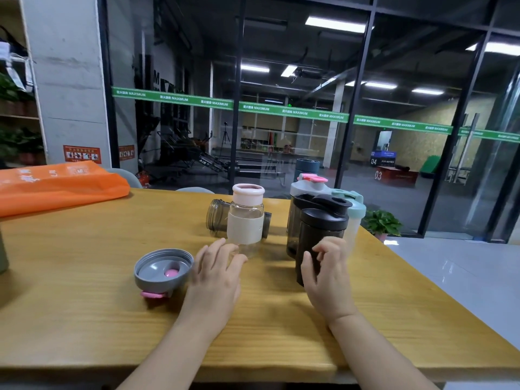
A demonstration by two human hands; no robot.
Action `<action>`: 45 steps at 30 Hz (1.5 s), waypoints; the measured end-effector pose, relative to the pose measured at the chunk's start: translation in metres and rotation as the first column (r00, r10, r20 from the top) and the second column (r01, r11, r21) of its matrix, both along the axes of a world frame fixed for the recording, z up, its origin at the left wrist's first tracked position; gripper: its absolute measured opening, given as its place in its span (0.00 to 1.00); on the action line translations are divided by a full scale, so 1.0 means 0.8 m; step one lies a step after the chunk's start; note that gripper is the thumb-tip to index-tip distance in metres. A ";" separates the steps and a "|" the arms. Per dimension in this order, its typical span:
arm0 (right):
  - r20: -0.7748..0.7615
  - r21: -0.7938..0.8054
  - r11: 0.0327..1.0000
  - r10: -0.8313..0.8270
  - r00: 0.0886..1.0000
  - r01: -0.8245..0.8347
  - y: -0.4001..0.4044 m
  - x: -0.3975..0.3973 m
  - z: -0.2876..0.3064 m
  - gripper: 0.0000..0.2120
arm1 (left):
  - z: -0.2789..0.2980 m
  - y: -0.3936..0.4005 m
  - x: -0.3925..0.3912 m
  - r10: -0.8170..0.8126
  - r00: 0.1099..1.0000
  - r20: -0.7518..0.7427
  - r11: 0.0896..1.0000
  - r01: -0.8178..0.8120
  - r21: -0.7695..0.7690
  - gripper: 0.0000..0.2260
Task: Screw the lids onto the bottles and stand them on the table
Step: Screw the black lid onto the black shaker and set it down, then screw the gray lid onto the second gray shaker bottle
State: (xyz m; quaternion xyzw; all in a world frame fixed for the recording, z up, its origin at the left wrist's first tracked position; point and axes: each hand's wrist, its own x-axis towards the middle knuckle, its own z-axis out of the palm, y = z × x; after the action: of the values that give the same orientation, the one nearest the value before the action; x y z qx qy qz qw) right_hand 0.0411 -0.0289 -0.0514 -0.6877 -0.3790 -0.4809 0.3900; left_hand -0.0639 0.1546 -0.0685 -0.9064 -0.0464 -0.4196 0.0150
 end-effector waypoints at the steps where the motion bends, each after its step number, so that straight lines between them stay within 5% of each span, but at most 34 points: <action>1: -0.018 -0.071 0.996 0.053 0.998 -0.054 0.005 -0.005 -0.001 0.07 | 0.000 0.002 -0.004 0.046 0.999 0.006 0.999 -0.046 -0.018 0.24; 6: -0.105 -0.405 0.904 0.102 0.989 -0.136 0.029 -0.022 -0.005 0.09 | 0.001 0.010 -0.010 0.256 0.967 -0.005 0.957 -0.254 -0.142 0.33; 11: -0.273 -0.528 0.835 0.008 0.962 -0.156 0.051 -0.028 -0.006 0.14 | 0.002 0.013 -0.009 0.440 0.881 -0.174 0.824 -0.473 -0.313 0.33; 16: -0.495 -0.454 0.865 -0.045 0.868 -0.214 0.071 -0.028 0.000 0.13 | 0.010 0.016 -0.011 0.472 0.829 -0.302 0.759 -0.556 -0.339 0.21; 21: -0.651 -0.335 0.903 -0.015 0.759 -0.270 0.092 -0.022 0.002 0.09 | 0.015 0.017 -0.012 0.480 0.837 -0.263 0.748 -0.547 -0.376 0.26; 31: -0.837 -0.084 0.907 0.160 0.523 -0.412 0.107 -0.008 0.003 0.03 | 0.013 0.029 -0.007 0.382 0.869 -0.314 0.794 -0.482 -0.370 0.21; 36: -0.866 0.375 0.815 0.478 0.146 -0.442 0.104 -0.004 0.012 0.10 | 0.007 0.025 0.004 0.070 0.997 -0.024 0.877 -0.073 -0.475 0.22; 41: -0.755 0.653 0.630 0.588 -0.292 -0.420 0.100 -0.001 0.017 0.29 | 0.014 0.025 0.010 -0.211 0.977 -0.027 0.812 0.160 -0.561 0.22; 45: -0.721 0.689 0.547 0.588 -0.368 -0.476 0.107 -0.006 0.015 0.28 | 0.024 0.048 0.019 -0.387 0.921 0.046 0.699 0.326 -0.636 0.28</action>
State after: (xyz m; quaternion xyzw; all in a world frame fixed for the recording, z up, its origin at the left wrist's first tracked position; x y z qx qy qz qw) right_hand 0.0360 0.0563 -0.0396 -0.5157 -0.2545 0.3656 0.7319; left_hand -0.0489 0.1927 -0.0489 -0.8676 -0.0074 -0.3323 -0.3699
